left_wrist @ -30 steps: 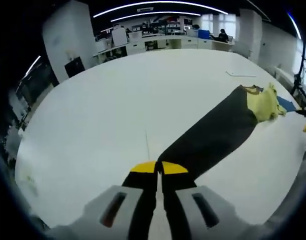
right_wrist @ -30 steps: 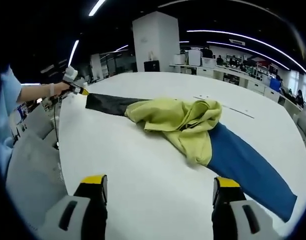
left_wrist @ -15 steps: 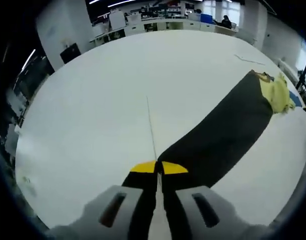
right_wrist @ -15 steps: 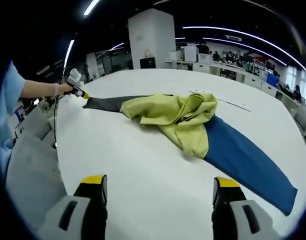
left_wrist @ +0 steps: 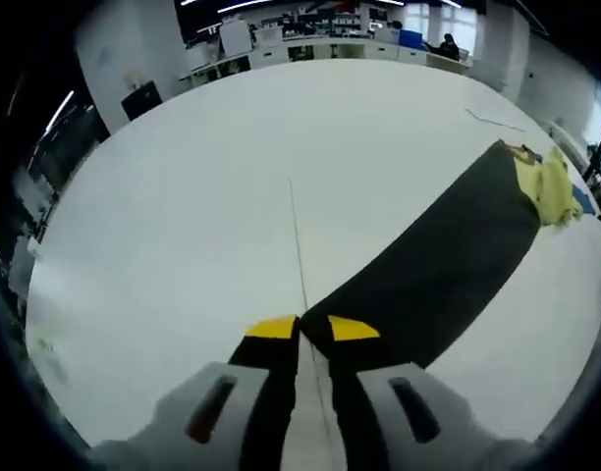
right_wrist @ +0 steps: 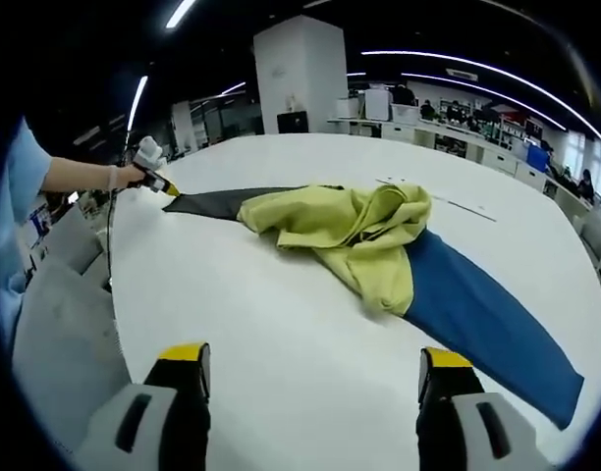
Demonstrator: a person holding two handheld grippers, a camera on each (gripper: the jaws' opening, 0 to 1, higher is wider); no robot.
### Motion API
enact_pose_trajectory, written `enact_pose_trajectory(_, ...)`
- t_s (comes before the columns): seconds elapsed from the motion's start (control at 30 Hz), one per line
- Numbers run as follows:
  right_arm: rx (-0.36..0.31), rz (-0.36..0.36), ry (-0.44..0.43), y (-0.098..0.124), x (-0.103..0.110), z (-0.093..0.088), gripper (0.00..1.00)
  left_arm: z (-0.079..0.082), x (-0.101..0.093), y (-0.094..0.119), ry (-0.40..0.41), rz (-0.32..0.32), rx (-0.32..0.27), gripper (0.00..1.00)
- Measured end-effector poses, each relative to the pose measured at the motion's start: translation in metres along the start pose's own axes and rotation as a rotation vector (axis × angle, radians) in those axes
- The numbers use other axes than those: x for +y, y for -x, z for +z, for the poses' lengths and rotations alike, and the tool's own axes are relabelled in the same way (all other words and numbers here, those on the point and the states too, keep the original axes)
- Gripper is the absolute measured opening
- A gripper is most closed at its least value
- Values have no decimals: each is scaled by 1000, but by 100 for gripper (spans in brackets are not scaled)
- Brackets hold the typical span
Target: Fold the garment on the visible template until the final outline fits inside the template.
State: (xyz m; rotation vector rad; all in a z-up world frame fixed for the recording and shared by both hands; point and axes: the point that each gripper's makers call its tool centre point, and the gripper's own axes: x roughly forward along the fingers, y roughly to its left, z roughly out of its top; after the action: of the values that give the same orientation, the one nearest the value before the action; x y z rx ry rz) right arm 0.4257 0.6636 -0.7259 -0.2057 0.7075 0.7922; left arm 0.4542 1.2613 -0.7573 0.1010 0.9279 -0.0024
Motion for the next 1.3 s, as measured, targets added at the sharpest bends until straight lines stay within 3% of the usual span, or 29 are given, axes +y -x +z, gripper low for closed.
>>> enact_pose_trajectory(0.23,-11,4,1,0,2,1,88,14,-12,20,-57,18,-83,41)
enact_pose_trajectory(0.4,-23,4,1,2,3,1,88,29,-42,40,-111,-26,-158,56)
enact_pose_trajectory(0.5,-31,-1,9,3,2,1,88,36,-58,48,-136,-57,-196,60)
enact_pose_trajectory(0.67,-46,-6,3,7,2,1,88,43,-85,60,-174,-98,-228,62)
enact_pose_trajectory(0.93,-68,-8,-8,12,4,0,87,49,-140,73,-230,-180,-264,57)
enact_pose_trajectory(1.1,-76,-6,-17,13,4,-1,87,53,-182,81,-265,-225,-277,54)
enact_pose_trajectory(1.3,-88,-8,-34,16,2,-3,87,69,-235,84,-261,-307,-333,50)
